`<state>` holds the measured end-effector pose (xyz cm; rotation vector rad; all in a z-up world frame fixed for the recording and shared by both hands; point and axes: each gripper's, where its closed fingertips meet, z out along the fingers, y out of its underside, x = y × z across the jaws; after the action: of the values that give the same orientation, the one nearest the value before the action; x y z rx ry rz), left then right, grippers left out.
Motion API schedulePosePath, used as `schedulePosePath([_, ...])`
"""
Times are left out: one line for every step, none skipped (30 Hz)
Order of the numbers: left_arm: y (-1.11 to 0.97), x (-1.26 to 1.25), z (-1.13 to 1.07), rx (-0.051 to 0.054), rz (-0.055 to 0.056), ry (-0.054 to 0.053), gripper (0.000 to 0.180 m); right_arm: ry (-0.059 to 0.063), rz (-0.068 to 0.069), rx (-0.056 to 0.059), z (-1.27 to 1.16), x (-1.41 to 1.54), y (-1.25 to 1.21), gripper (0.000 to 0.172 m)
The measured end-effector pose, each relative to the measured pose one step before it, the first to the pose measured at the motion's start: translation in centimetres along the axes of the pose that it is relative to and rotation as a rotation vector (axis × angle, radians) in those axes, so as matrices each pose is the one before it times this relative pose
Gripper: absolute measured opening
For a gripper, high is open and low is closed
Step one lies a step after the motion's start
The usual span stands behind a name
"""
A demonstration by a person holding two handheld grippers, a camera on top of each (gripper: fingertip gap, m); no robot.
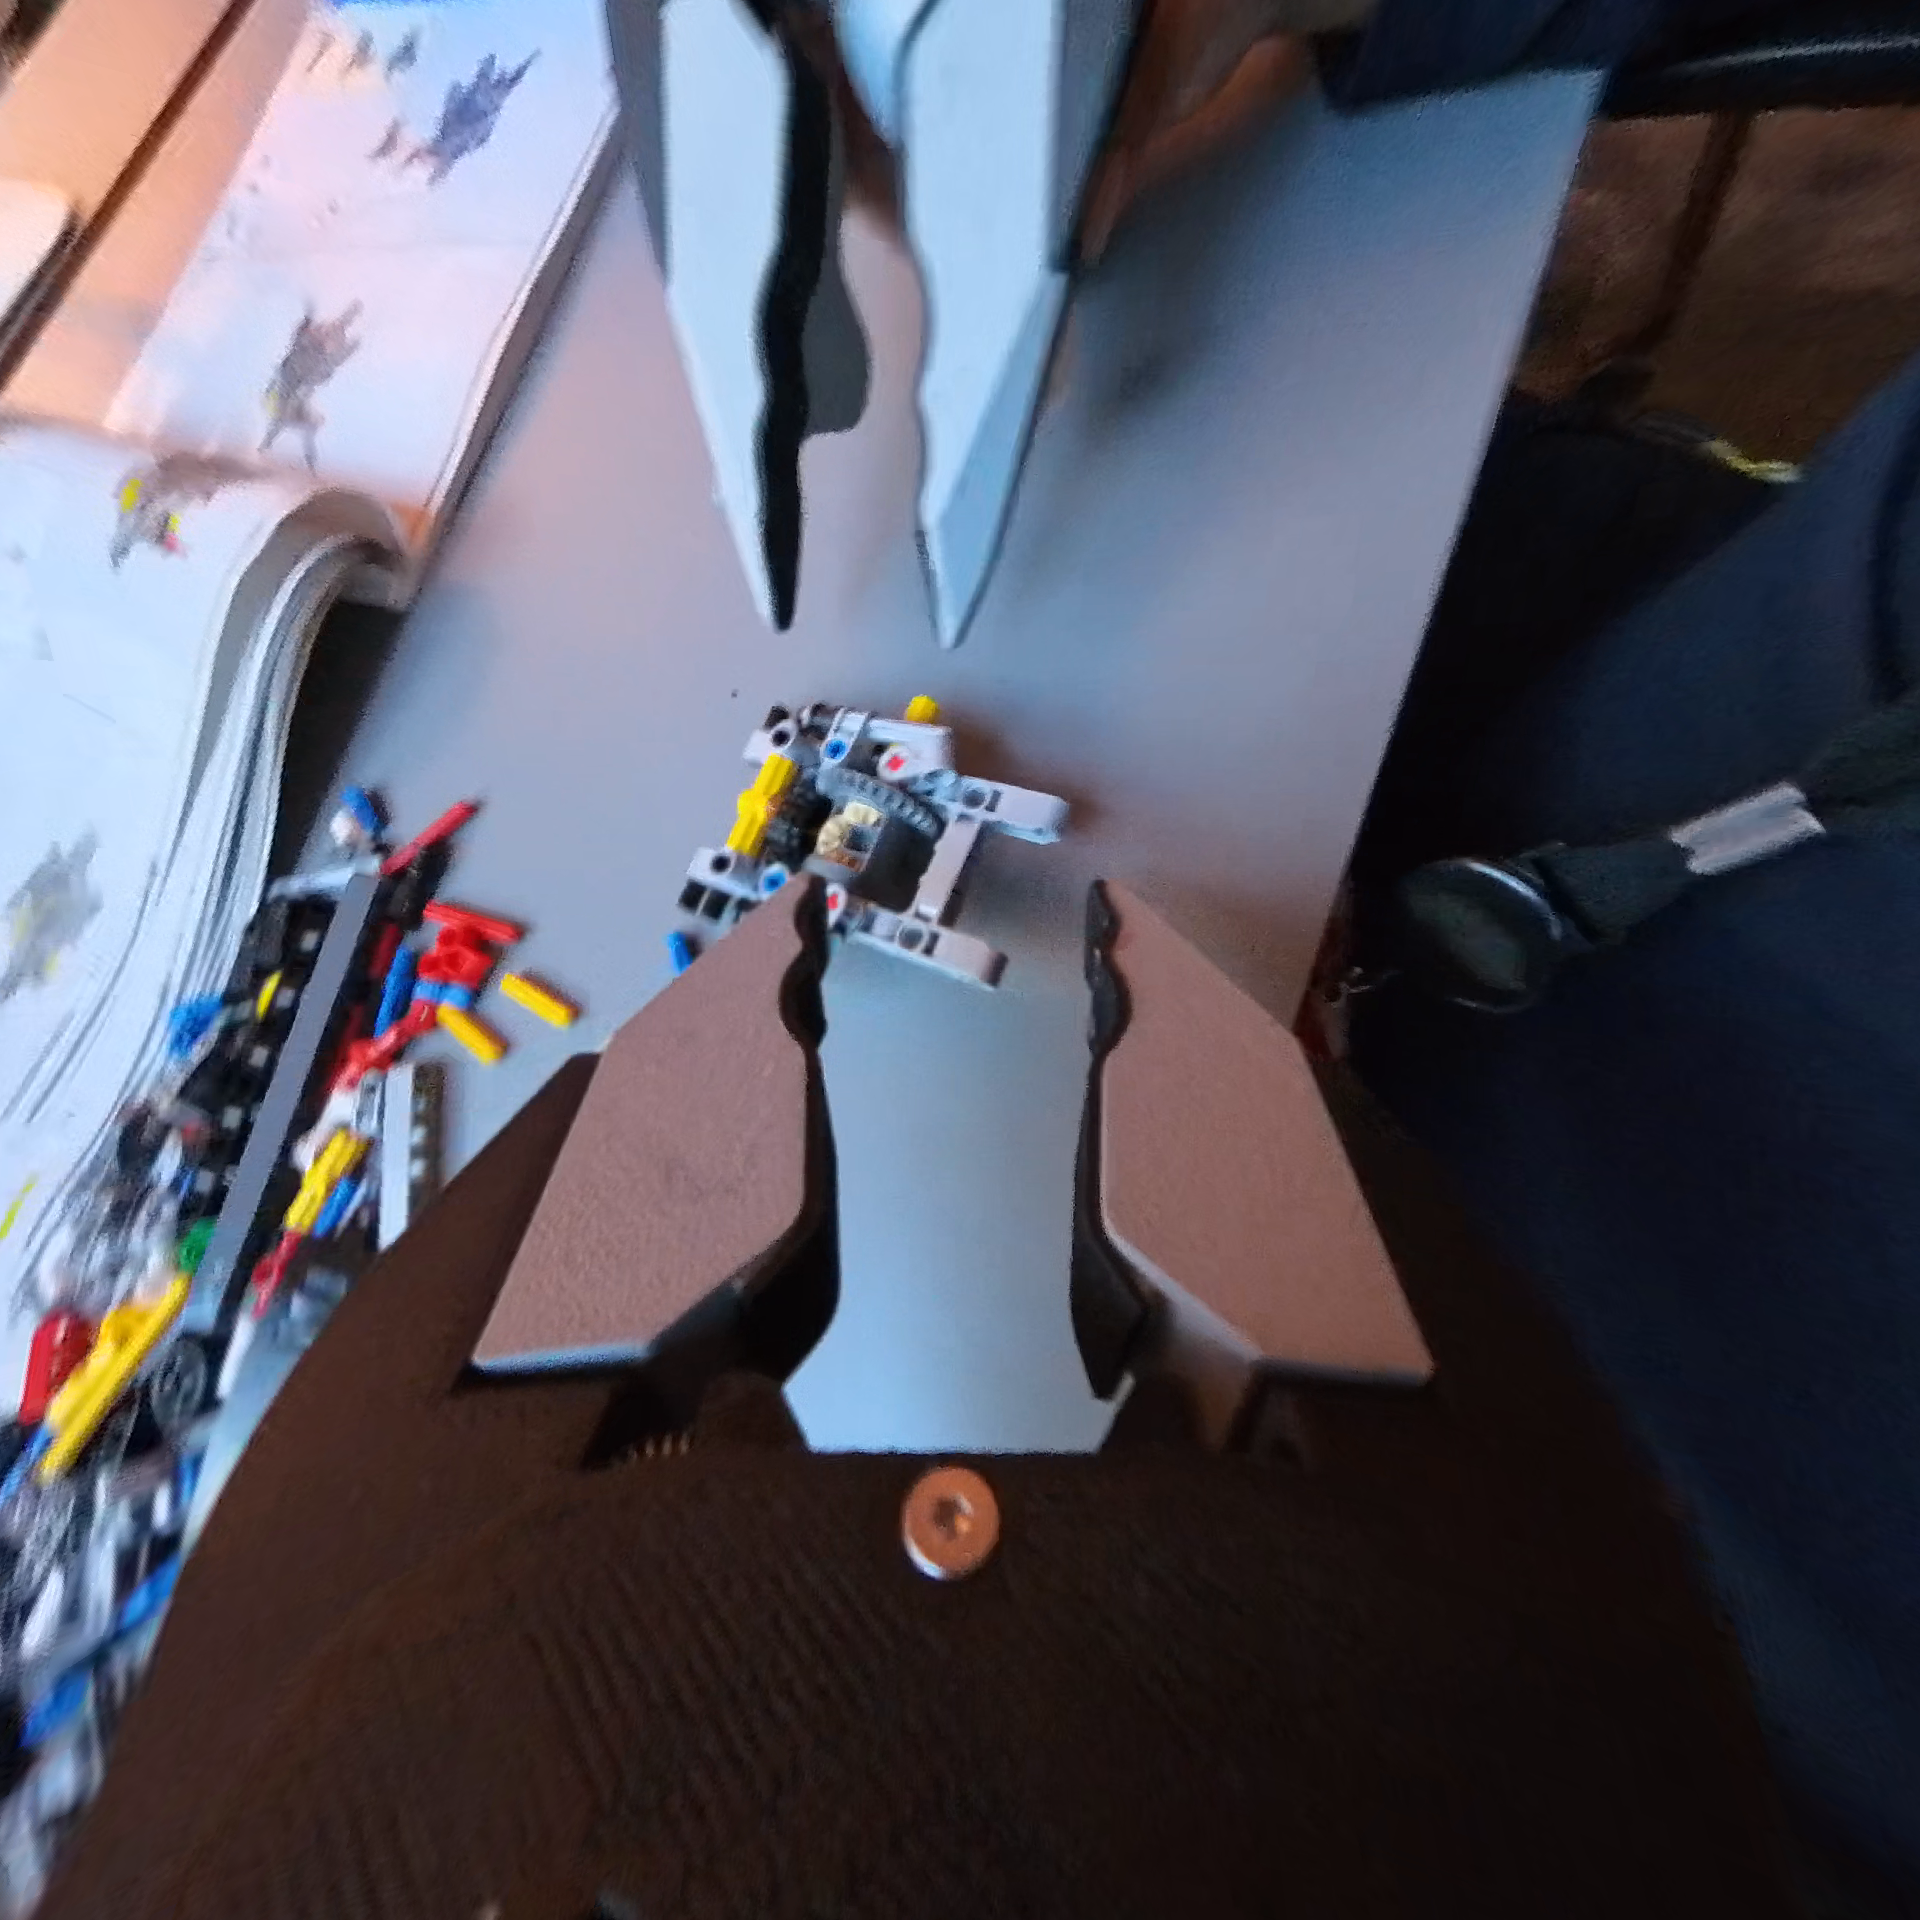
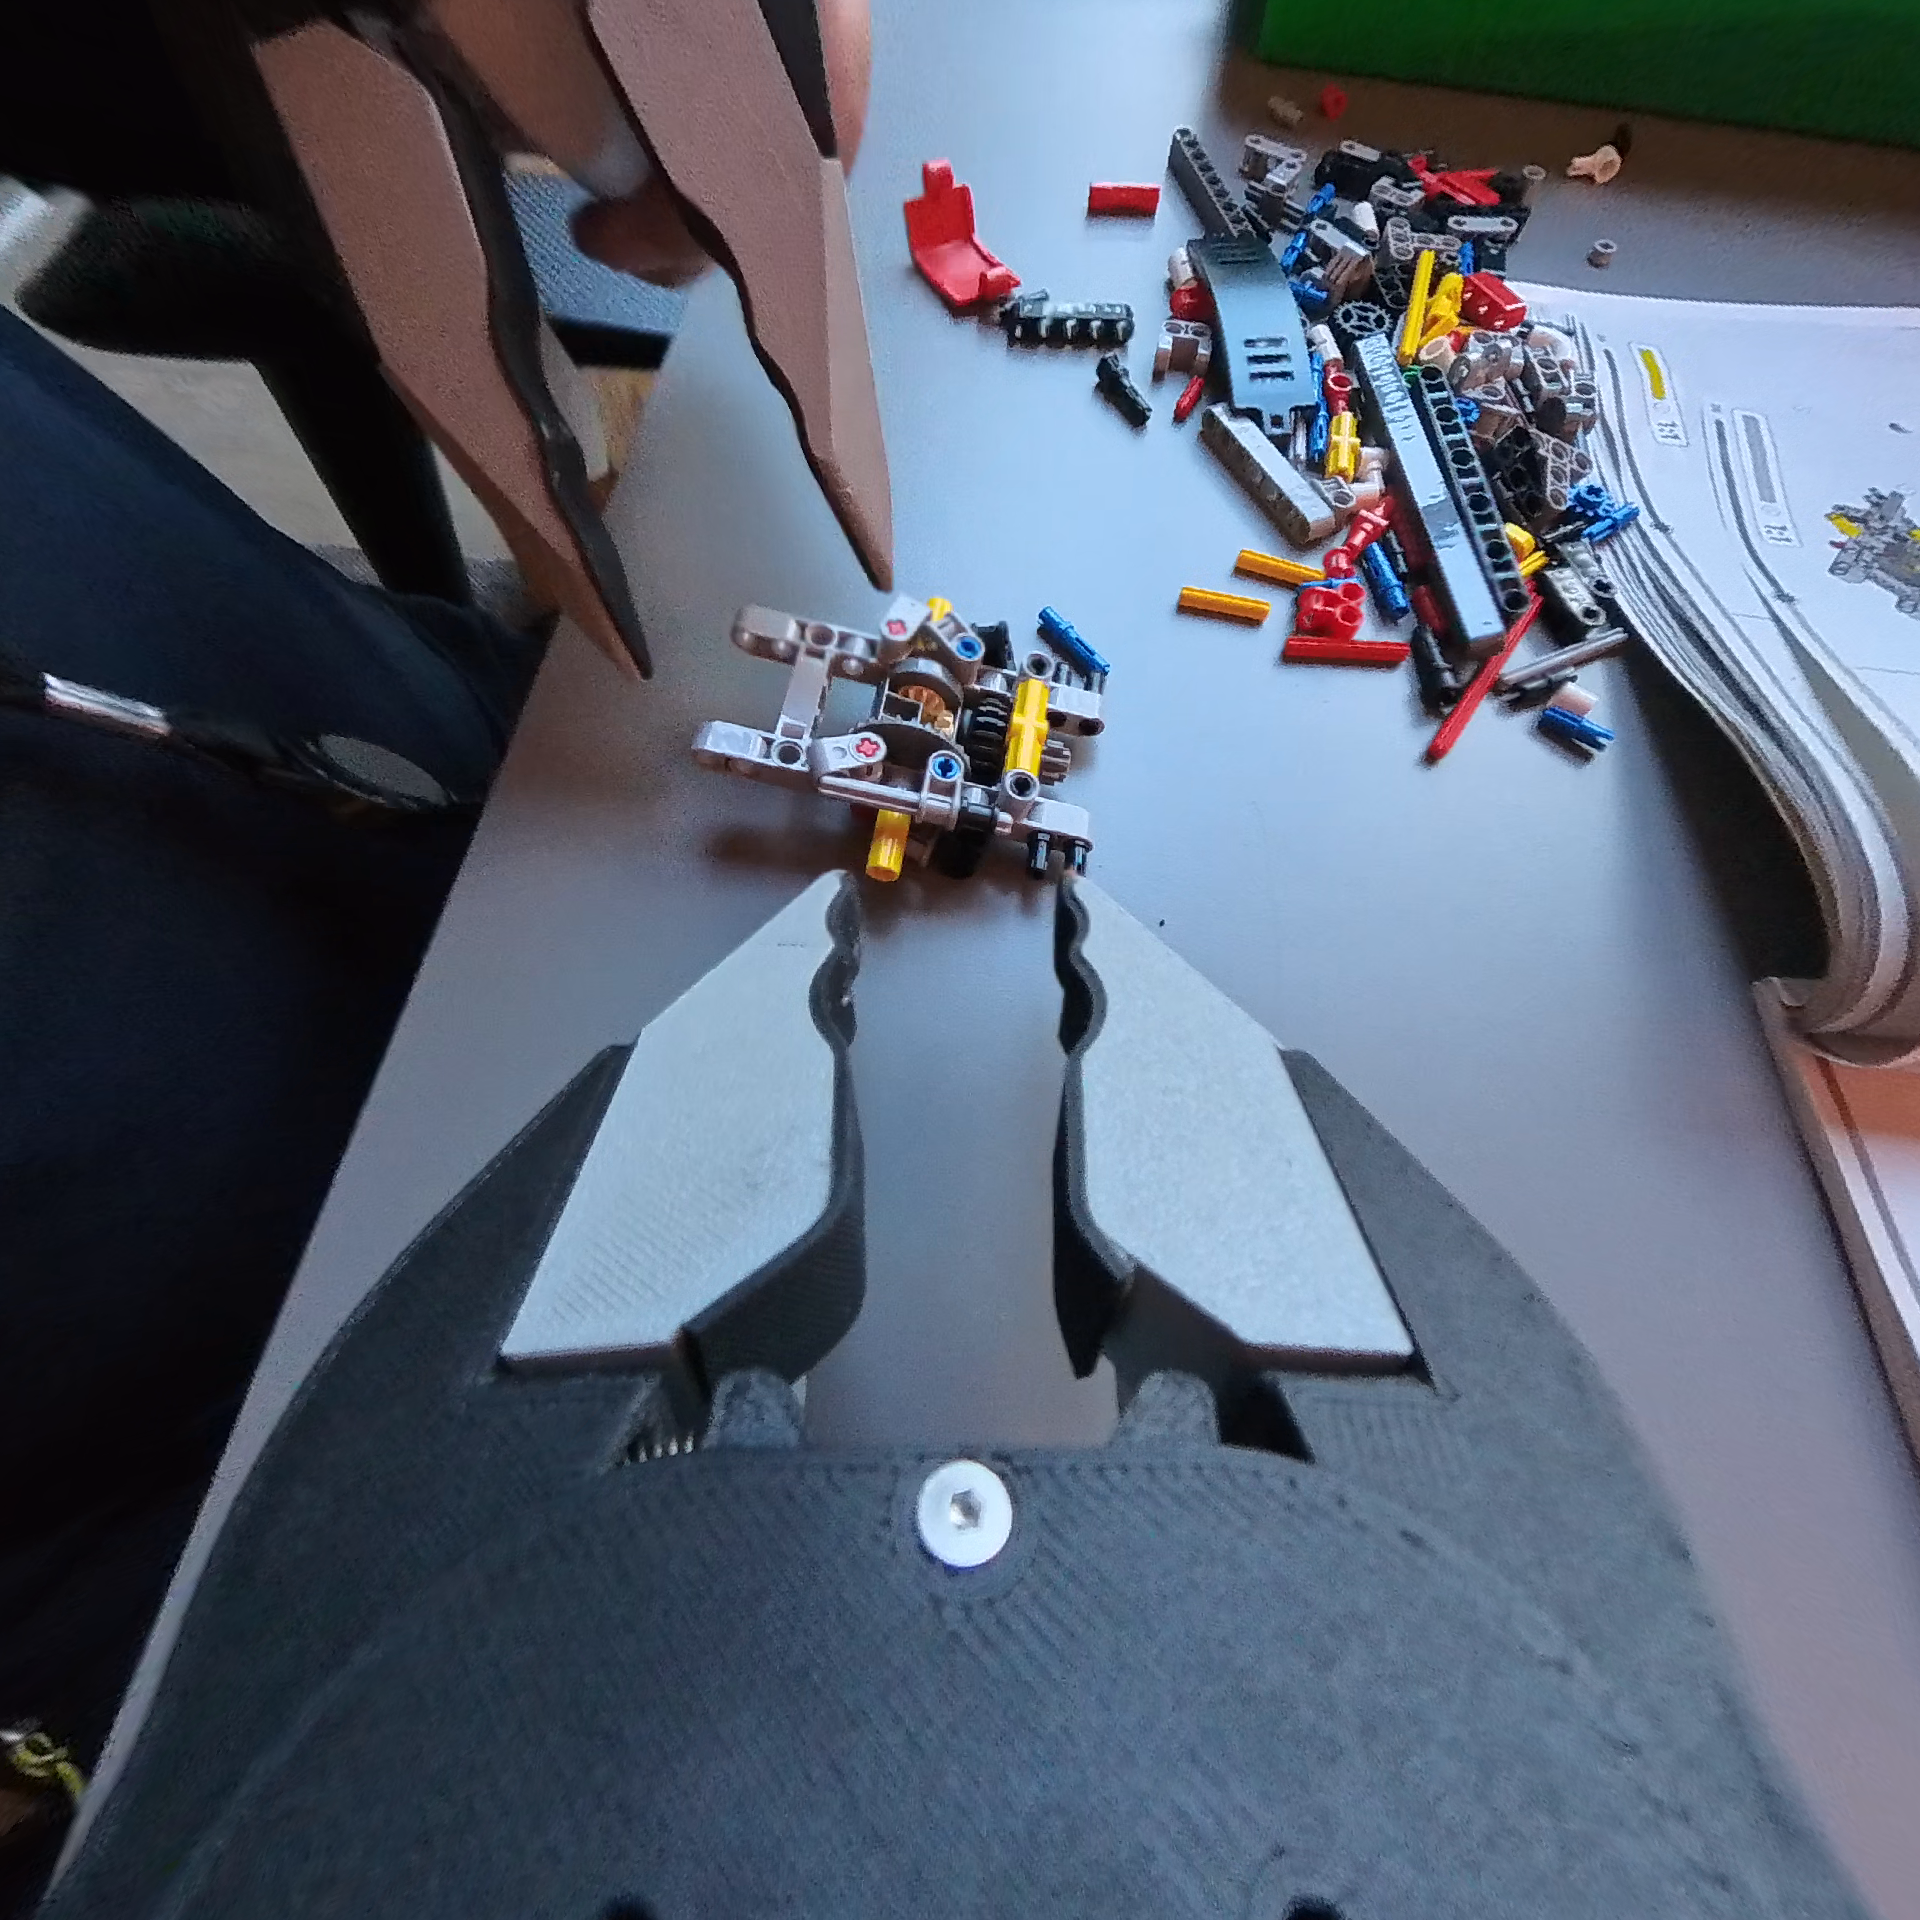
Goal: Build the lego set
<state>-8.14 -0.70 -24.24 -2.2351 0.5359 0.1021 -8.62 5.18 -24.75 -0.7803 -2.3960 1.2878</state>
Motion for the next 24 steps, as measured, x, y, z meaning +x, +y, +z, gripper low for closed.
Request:
schedulePosePath([0.275,-0.097,0.125,-0.0321,-0.0452,-0.0434,0.046,0.0171,-0.0229,-0.0167,0.173,0.011,0.183,0.036])
schedulePosePath([-0.052,0.532,0.146,-0.0082,-0.0601,-0.0010,0.045,0.0197,-0.0272,-0.0200,0.217,0.003,0.218,0.037])
schedulePosePath([-0.278,0.667,0.114,0.0096,-0.0659,0.0105,0.045,0.0197,-0.0298,-0.0218,0.237,-0.038,0.222,0.039])
schedulePosePath([-0.317,0.617,0.077,0.0166,-0.0516,0.0117,0.045,0.0180,-0.0306,-0.0206,0.235,-0.071,0.192,0.040])
schedulePosePath([-0.242,0.592,0.054,0.0162,-0.0261,0.0124,0.044,0.0205,-0.0281,-0.0180,0.207,-0.037,0.163,0.043])
schedulePosePath([-0.025,0.126,0.067,0.0047,-0.0116,-0.0131,0.039,0.0236,-0.0238,-0.0137,0.183,0.051,0.084,0.047])
schedulePosePath([0.211,-0.076,0.062,-0.0107,-0.0047,-0.0195,0.036,0.0209,-0.0200,-0.0073,0.138,0.032,-0.005,0.050])
schedulePosePath([0.272,-0.009,0.087,-0.0166,-0.0083,-0.0089,0.037,0.0197,-0.0181,0.0012,0.097,0.037,-0.149,0.052])
schedulePosePath([0.238,0.033,0.122,-0.0154,-0.0115,-0.0016,0.037,0.0199,-0.0189,0.0095,0.069,0.043,-0.316,0.055])
schedulePosePath([0.155,-0.085,0.110,-0.0100,-0.0085,-0.0064,0.038,0.0189,-0.0242,0.0110,0.066,-0.026,-0.377,0.056])
schedulePosePath([0.035,-0.049,0.086,-0.0030,-0.0015,-0.0061,0.038,0.0207,-0.0325,0.0054,0.078,-0.058,-0.345,0.056])
schedulePosePath([0.018,-0.107,0.109,-0.0028,0.0012,-0.0124,0.039,0.0227,-0.0414,-0.0074,0.142,-0.100,-0.185,0.055])
schedulePosePath([0.092,-0.166,0.152,-0.0084,0.0050,-0.0176,0.039,0.0183,-0.0479,-0.0177,0.185,-0.222,-0.051,0.051])
schedulePosePath([0.215,-0.168,0.225,-0.0164,0.0096,-0.0202,0.038,0.0171,-0.0473,-0.0082,0.154,-0.281,-0.188,0.041])
schedulePosePath([0.267,-0.136,0.239,-0.0194,0.0154,-0.0208,0.035,0.0257,-0.0456,-0.0053,0.168,-0.144,-0.225,0.036])
schedulePosePath([0.249,-0.129,0.203,-0.0170,0.0240,-0.0225,0.028,0.0299,-0.0416,-0.0124,0.166,-0.019,-0.110,0.031])
schedulePosePath([0.137,-0.211,0.132,-0.0089,0.0314,-0.0299,0.021,0.0277,-0.0342,-0.0198,0.155,0.068,-0.008,0.026])
schedulePosePath([-0.042,-0.278,-0.006,0.0034,0.0345,-0.0322,0.011,0.0207,-0.0220,-0.0151,0.092,0.079,-0.035,0.023])
schedulePosePath([0.034,-0.204,-0.022,-0.0016,0.0340,-0.0240,0.008,0.0077,-0.0066,-0.0074,0.050,0.018,-0.086,0.023])
schedulePosePath([0.020,-0.252,-0.026,-0.0022,0.0208,-0.0232,0.008,0.0053,0.0036,-0.0088,0.057,0.090,0.033,0.022])
schedulePosePath([-0.030,-0.156,-0.062,0.0036,0.0185,-0.0135,0.007,0.0005,0.0048,-0.0055,0.021,0.072,0.040,0.022])
schedulePosePath([-0.057,-0.108,-0.100,0.0046,0.0160,-0.0088,0.002,-0.0007,0.0046,-0.0041,-0.014,0.064,0.057,0.022])
schedulePosePath([-0.101,-0.166,-0.148,0.0074,0.0142,-0.0111,0.000,0.0011,0.0051,-0.0061,-0.022,0.080,0.090,0.022])
schedulePosePath([-0.171,-0.222,-0.192,0.0108,0.0135,-0.0129,0.000,0.0006,0.0029,-0.0051,-0.050,0.050,0.046,0.021])
